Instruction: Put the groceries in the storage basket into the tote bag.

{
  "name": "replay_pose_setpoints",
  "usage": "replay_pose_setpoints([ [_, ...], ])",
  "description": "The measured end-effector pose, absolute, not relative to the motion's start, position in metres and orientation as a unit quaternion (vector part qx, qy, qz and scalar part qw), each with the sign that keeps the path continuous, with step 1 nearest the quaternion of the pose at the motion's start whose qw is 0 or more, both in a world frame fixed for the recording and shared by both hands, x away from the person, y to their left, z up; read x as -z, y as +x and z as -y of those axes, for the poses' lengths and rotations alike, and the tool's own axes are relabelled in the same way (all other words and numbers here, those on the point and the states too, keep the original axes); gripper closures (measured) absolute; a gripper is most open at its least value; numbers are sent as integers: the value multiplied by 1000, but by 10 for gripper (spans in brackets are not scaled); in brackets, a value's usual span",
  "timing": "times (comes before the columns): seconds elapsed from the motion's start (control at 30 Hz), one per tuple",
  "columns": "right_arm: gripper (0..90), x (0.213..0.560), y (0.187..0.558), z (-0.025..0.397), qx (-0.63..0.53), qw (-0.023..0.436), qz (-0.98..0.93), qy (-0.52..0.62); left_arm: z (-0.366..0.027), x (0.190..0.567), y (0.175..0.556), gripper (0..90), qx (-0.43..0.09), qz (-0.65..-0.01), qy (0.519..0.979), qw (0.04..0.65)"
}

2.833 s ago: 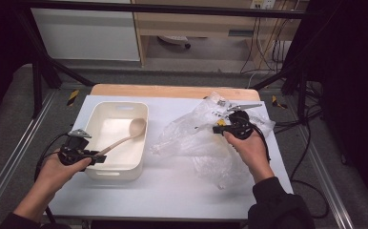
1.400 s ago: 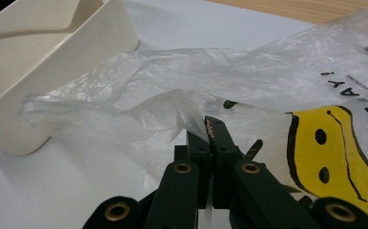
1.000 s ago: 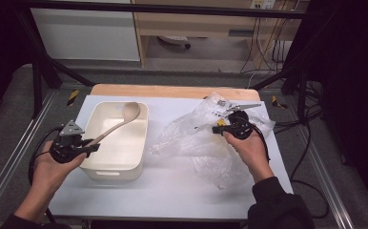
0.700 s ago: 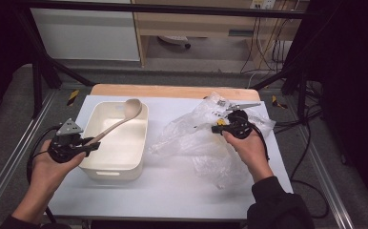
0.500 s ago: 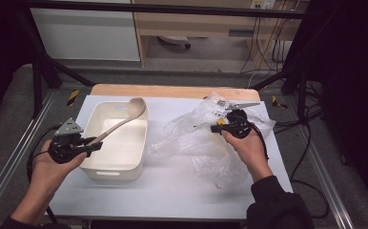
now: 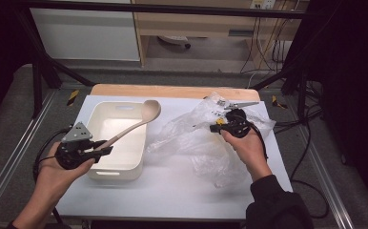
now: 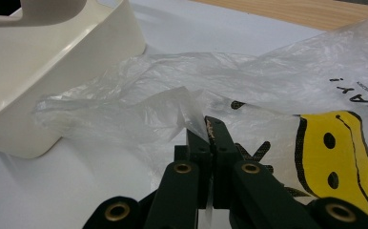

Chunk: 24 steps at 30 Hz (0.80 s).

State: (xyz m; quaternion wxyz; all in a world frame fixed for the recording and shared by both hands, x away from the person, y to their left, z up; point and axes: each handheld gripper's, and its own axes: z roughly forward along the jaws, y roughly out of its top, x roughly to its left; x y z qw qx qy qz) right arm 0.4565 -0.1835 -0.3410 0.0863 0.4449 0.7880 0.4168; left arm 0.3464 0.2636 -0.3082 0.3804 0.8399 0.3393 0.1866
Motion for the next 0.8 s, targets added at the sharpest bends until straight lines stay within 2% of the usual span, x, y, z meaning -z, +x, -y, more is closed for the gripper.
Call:
replay_pose_setpoints([
  [0.8, 900, 342, 458, 182, -416, 85, -788, 445, -231, 317, 330, 693, -166, -300, 859, 381],
])
